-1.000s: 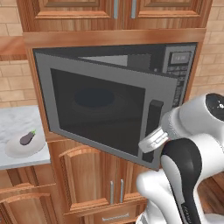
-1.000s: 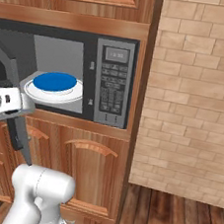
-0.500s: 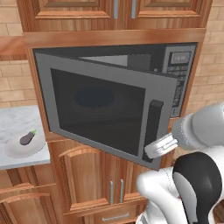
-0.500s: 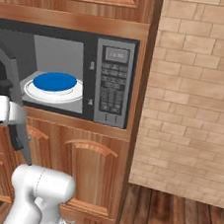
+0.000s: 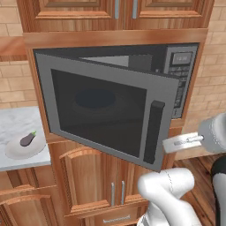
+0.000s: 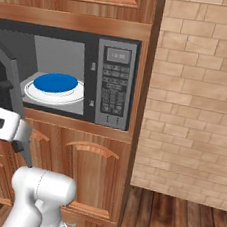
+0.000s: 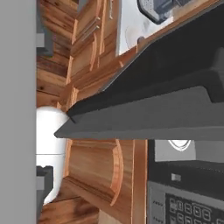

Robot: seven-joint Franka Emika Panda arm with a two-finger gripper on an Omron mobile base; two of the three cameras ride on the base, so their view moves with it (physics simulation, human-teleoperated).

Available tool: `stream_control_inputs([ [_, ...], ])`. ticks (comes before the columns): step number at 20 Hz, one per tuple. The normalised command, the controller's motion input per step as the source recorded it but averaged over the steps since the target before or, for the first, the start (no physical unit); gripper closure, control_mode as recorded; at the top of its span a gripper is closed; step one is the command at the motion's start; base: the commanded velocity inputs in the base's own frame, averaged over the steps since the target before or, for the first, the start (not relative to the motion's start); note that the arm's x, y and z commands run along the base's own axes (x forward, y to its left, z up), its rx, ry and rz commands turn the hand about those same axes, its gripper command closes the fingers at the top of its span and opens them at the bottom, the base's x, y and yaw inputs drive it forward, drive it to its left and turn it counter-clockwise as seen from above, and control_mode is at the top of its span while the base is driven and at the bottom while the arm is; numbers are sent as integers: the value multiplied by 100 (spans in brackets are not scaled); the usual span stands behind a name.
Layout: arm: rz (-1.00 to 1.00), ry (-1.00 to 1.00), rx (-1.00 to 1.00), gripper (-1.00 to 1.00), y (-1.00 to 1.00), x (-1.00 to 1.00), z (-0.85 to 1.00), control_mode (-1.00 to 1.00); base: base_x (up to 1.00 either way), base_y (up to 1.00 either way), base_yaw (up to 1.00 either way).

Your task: Pick the eggplant from the counter and place it in the microwave. Then turn on the microwave.

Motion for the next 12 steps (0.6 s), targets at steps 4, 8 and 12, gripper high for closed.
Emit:
stream_control_inputs([
  [4,-6,11,38,-100,-31,-6,4,-100,0,0,0],
  [8,0,0,33,-100,-27,-13,0,-100,0,0,0],
  [12,-1,0,31,-100,-18,-9,0,-100,0,0,0],
])
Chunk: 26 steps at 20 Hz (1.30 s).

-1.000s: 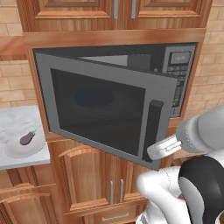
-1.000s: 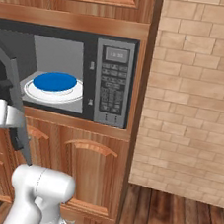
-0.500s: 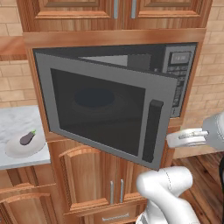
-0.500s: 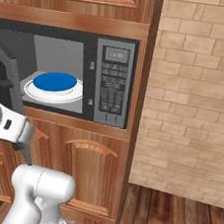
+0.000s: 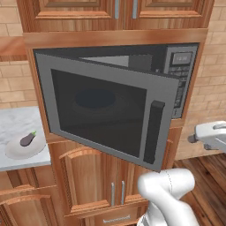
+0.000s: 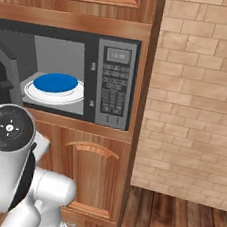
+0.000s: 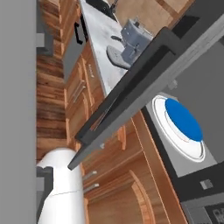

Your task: Pick the eggplant from the counter and place it in the microwave. Then turn on the microwave.

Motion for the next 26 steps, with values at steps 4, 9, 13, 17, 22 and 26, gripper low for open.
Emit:
stream_control_inputs([
  [4,-4,-1,23,-100,-19,0,0,-100,0,0,0],
  [9,-8,2,18,-100,-22,14,0,-100,0,0,0],
  [13,-5,7,16,-100,-16,20,-2,-100,0,0,0],
  [17,-5,4,16,-100,-6,30,-15,-100,0,0,0],
  [22,-1,5,13,-100,1,36,-20,-100,0,0,0],
  [26,0,0,8,-100,7,31,-15,-100,0,0,0],
])
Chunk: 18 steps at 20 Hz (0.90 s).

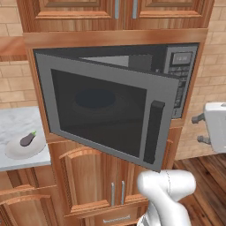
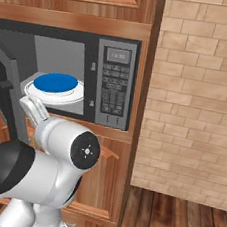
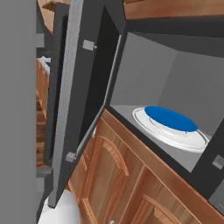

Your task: Pick the eggplant from the counter and place it in the microwave. Then turn on the microwave.

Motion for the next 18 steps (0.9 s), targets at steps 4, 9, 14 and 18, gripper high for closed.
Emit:
stream_control_inputs([
  [4,0,0,1,-100,18,38,-19,-100,0,0,0],
  [9,0,0,0,-100,25,31,-19,-100,0,0,0],
  [14,0,8,3,-100,19,27,-12,-100,0,0,0],
  [18,0,15,7,-100,20,24,-12,-100,0,0,0],
])
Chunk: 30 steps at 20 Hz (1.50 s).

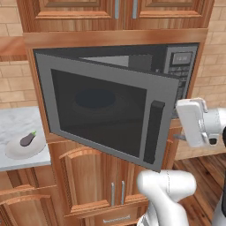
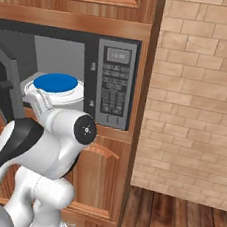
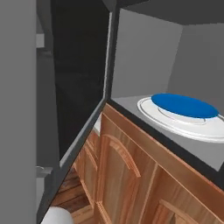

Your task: Pick the eggplant from the counter and place it in the microwave. Then turn on the microwave.

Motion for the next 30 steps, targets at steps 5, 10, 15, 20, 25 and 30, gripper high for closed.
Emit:
stream_control_inputs([
  [5,1,19,11,-100,15,26,-7,-100,0,0,0],
  [10,3,19,9,-100,21,21,-10,-100,0,0,0],
  [15,7,9,6,-100,21,9,-9,-100,0,0,0],
  [20,8,0,4,-100,20,-1,-6,-100,0,0,0],
  [25,10,0,4,-100,18,-19,-1,-100,0,0,0],
  [30,9,0,5,-100,13,-16,0,-100,0,0,0],
])
